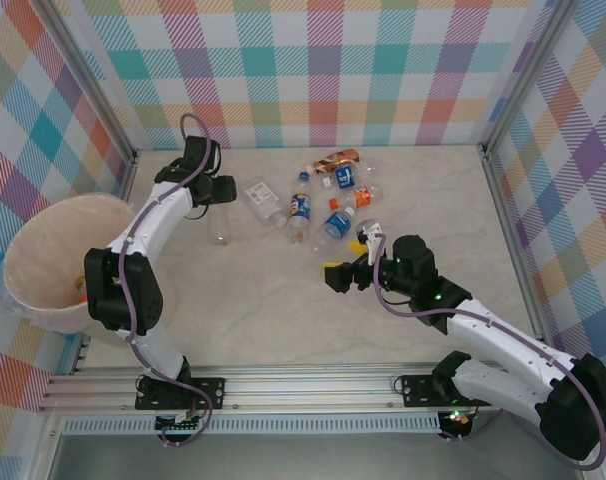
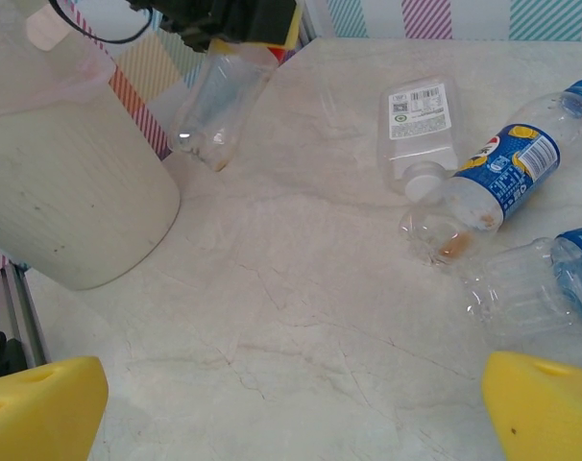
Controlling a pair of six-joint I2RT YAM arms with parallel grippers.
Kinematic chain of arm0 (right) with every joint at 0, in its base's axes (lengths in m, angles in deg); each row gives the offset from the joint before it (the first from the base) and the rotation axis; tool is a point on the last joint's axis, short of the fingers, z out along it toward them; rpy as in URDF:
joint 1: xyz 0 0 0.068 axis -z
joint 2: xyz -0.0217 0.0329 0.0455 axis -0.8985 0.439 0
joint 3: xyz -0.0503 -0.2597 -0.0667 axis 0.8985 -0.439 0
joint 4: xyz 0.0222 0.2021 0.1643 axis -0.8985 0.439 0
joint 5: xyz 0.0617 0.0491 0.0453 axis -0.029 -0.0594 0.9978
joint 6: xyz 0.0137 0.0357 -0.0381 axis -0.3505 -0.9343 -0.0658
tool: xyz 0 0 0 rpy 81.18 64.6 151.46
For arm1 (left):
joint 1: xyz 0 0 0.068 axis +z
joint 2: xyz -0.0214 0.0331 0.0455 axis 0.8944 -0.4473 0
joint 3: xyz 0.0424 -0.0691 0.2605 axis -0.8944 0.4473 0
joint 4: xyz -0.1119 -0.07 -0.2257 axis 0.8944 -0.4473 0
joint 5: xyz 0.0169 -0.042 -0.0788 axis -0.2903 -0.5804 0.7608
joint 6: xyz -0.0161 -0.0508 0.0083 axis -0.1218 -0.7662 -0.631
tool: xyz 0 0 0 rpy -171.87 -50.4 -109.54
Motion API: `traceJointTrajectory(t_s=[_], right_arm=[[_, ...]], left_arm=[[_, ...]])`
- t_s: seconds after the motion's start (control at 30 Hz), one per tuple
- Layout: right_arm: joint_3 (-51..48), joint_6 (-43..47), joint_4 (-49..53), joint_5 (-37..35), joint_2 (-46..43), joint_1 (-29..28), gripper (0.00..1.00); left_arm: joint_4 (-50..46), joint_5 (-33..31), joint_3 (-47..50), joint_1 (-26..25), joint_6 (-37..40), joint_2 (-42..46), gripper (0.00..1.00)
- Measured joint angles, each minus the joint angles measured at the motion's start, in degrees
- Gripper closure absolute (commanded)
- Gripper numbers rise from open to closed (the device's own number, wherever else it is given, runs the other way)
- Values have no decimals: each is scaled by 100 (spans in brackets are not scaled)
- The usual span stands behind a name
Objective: Put the plastic bottles in the bin
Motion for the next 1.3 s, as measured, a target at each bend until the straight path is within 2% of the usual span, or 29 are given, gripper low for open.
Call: traceJointTrajectory(t_s=[0.4,0.6,0.87,1.17,1.3], right_arm=[[0,0,-48,-7,90,-9,0],[0,133,-389,-173,313,-11,0],[275,380,-597,-326,654,-11,0],[337,380,-636,-503,719,-9,0],[341,380,-629,-549,758,-11,0]], left_arm=[[227,470,-15,-85,-306,1567,48],[291,409,-260,-85,-463,2358,49],[254,-1047,-739,-85,-232,3394,48],[146,-2885,-909,39,531,3803,48],[111,-3591,-892,295,713,3786,49]])
